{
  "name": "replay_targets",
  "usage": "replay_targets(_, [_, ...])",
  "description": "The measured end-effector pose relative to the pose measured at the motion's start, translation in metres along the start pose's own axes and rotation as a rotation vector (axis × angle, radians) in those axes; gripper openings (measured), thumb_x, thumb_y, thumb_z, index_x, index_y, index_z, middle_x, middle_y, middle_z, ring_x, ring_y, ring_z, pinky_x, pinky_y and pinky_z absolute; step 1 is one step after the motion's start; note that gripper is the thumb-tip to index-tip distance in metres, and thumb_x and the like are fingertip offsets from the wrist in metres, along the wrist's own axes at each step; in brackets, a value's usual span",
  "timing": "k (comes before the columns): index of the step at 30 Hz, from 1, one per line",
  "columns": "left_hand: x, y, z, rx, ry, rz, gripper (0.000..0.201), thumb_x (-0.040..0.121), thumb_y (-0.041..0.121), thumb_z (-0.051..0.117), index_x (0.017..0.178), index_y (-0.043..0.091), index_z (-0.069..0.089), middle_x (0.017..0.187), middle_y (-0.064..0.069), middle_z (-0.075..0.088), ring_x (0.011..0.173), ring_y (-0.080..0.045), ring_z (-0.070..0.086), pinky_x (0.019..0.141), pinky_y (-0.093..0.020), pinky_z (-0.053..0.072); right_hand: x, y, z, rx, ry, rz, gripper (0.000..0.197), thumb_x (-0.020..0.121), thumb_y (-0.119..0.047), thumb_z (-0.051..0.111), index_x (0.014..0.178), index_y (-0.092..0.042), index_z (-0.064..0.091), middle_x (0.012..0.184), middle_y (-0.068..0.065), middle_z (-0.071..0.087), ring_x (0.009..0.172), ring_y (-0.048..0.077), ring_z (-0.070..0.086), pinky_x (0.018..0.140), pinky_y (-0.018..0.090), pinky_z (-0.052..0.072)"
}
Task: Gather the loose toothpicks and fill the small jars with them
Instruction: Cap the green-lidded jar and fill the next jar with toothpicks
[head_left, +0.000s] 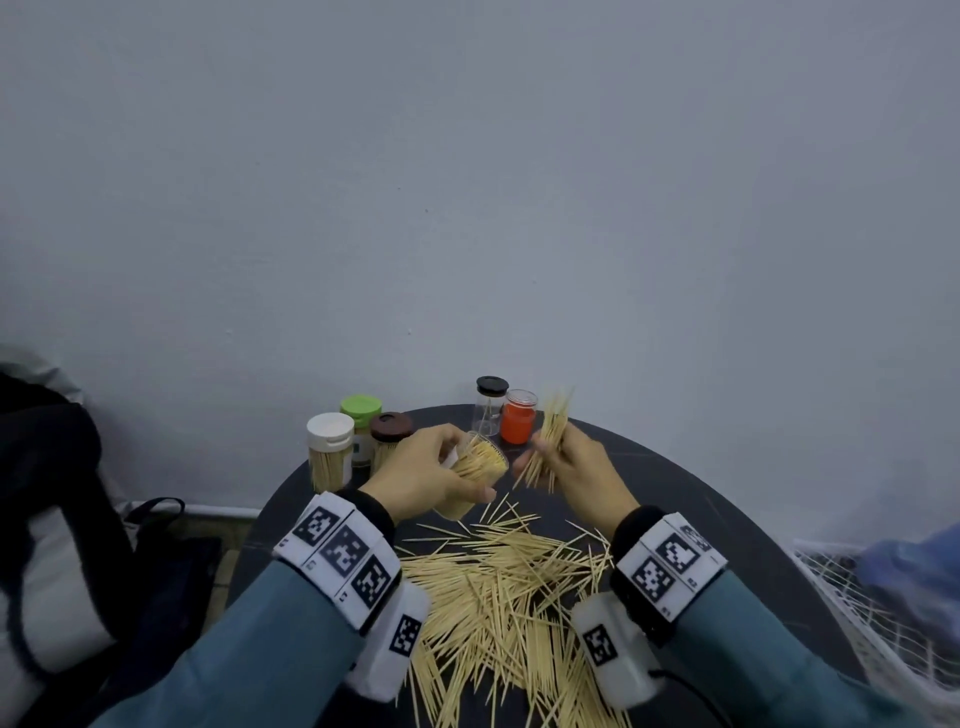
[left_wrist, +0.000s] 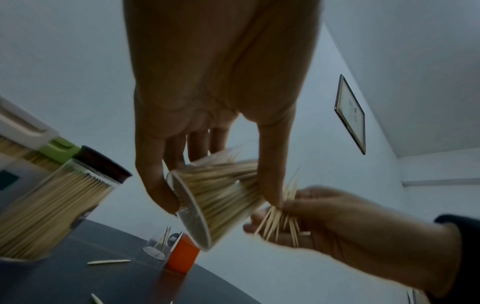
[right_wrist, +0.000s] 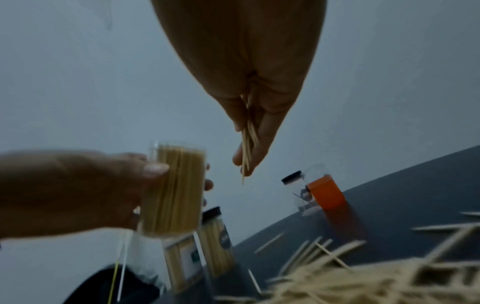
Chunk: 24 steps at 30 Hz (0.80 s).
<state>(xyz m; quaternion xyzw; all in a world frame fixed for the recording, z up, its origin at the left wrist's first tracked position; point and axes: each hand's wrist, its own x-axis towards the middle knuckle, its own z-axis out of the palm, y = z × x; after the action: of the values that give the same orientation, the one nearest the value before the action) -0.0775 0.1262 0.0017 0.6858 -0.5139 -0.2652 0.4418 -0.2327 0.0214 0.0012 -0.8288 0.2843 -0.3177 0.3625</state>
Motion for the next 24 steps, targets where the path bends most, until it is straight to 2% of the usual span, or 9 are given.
replay_targets(4, [-0.001,0.0,0.004,0.003,-0.018,-0.013,0.047,0.068,0.019,0.083,0.106,0.018,0.056,0.103,0.001,0.063,0.096,-0.015,0.06,0.083,-0.03,0.051,0.007,-0.021,-0.007,0.192,0.119,-0.072,0.016,0.1,-0.014,0.039,0.096,-0.011,0.054,0.081,0.003,0.068,0.068,-0.003,0.065,0.059,0.01,0.048])
replay_targets(7, [-0.001,-0.001,0.007,0.019,-0.028,-0.011,0.049,0.069,0.02,0.082,0.109,0.017,0.055,0.102,0.003,0.062,0.092,-0.011,0.059,0.073,-0.021,0.048,0.012,-0.033,-0.005,0.255,0.154,-0.076,0.018,0.1,-0.017,0.038,0.088,-0.018,0.051,0.082,0.001,0.069,0.074,0.004,0.067,0.065,0.016,0.053])
replay_targets(9, [-0.001,0.0,0.008,0.023,-0.012,0.001,0.049,0.068,0.021,0.083,0.109,0.016,0.056,0.101,0.003,0.063,0.089,-0.009,0.059,0.071,-0.019,0.049,0.016,-0.034,0.003,0.27,0.122,-0.025,0.017,0.1,-0.016,0.037,0.094,-0.014,0.053,0.082,0.002,0.069,0.073,0.007,0.067,0.065,0.018,0.053])
replay_targets(12, [0.001,-0.001,0.009,0.031,0.042,0.038,0.048,0.067,0.023,0.084,0.106,0.015,0.058,0.099,0.003,0.065,0.088,-0.009,0.059,0.074,-0.023,0.048,0.02,-0.031,0.021,0.249,0.048,0.065,0.022,0.101,-0.016,0.037,0.112,-0.006,0.053,0.09,0.002,0.069,0.088,0.019,0.067,0.084,0.033,0.052])
replay_targets(14, [0.001,0.0,0.011,0.035,0.067,0.06,0.047,0.066,0.023,0.084,0.104,0.014,0.058,0.098,0.002,0.066,0.086,-0.009,0.059,0.075,-0.025,0.047,0.019,-0.032,0.033,0.312,0.049,0.103,0.025,0.101,-0.017,0.035,0.118,-0.004,0.049,0.099,0.004,0.066,0.097,0.021,0.063,0.087,0.033,0.049])
replay_targets(16, [0.001,-0.001,0.012,0.019,0.083,0.073,0.046,0.067,0.021,0.084,0.104,0.013,0.058,0.094,0.003,0.065,0.08,-0.005,0.058,0.071,-0.02,0.046,0.018,-0.033,0.042,0.377,0.066,0.119,0.024,0.102,-0.017,0.032,0.117,-0.006,0.047,0.106,0.003,0.063,0.104,0.019,0.06,0.094,0.034,0.048])
replay_targets(19, [0.002,-0.001,0.012,-0.005,0.117,0.082,0.041,0.07,0.015,0.081,0.103,0.012,0.057,0.085,0.008,0.06,0.072,0.001,0.053,0.057,-0.007,0.041,0.016,-0.034,0.05,0.43,0.069,0.145,0.02,0.102,-0.022,0.03,0.115,-0.017,0.044,0.12,0.0,0.059,0.115,0.017,0.055,0.106,0.039,0.039])
replay_targets(21, [0.004,-0.002,0.011,-0.011,0.136,0.089,0.041,0.07,0.012,0.08,0.103,0.012,0.056,0.084,0.008,0.058,0.071,0.002,0.052,0.056,-0.005,0.04,0.015,-0.03,0.055,0.398,0.056,0.157,0.021,0.102,-0.027,0.03,0.116,-0.026,0.046,0.122,-0.004,0.055,0.12,0.013,0.05,0.114,0.041,0.028])
replay_targets(24, [0.003,-0.002,0.01,-0.012,0.137,0.086,0.044,0.068,0.01,0.08,0.104,0.013,0.056,0.083,0.01,0.057,0.072,0.004,0.051,0.056,-0.004,0.041,0.013,-0.023,0.059,0.286,0.002,0.191,0.02,0.096,-0.045,0.035,0.097,-0.037,0.054,0.121,-0.005,0.055,0.127,0.017,0.044,0.117,0.05,0.011])
